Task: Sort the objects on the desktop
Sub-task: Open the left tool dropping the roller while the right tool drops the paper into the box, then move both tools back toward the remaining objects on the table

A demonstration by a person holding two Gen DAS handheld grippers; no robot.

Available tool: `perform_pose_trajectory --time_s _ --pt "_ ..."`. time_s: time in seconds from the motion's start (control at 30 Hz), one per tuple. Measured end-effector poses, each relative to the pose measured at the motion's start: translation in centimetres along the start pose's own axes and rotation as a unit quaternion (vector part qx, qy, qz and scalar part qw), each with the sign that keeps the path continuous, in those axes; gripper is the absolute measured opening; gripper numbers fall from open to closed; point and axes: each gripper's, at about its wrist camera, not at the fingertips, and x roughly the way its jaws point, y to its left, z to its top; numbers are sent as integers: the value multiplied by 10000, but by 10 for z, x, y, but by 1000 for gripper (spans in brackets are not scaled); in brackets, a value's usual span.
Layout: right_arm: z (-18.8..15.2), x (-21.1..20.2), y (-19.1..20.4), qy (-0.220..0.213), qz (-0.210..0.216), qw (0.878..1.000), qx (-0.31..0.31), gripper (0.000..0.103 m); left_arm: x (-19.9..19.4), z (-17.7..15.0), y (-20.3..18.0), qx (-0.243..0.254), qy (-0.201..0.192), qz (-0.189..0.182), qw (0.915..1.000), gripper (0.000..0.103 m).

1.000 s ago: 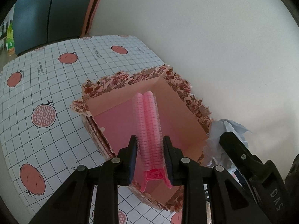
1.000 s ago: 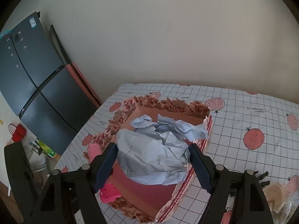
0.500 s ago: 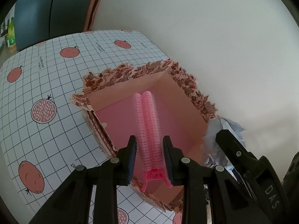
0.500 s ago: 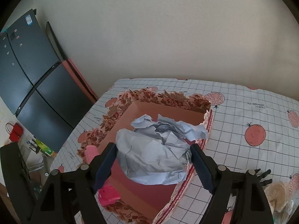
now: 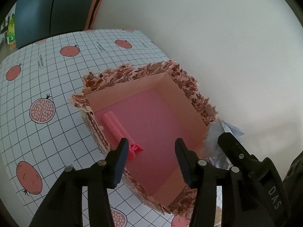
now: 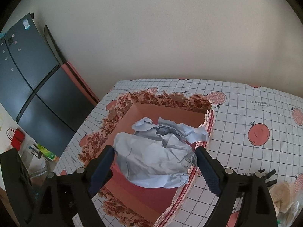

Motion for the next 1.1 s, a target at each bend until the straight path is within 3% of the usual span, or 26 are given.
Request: perform_pose_trajectory --time_s 0.27,0.73,1.1 --pt "1 -3 -3 -68 76 9999 82 95 -6 2 1 -19 -69 -1 10000 59" --pt "3 -12 -9 -72 80 9998 166 95 -10 3 -4 46 -91 42 9999 59" --pt "15 -60 -25 -435 -51 9988 196 95 -31 0 -26 382 -246 2 9990 59"
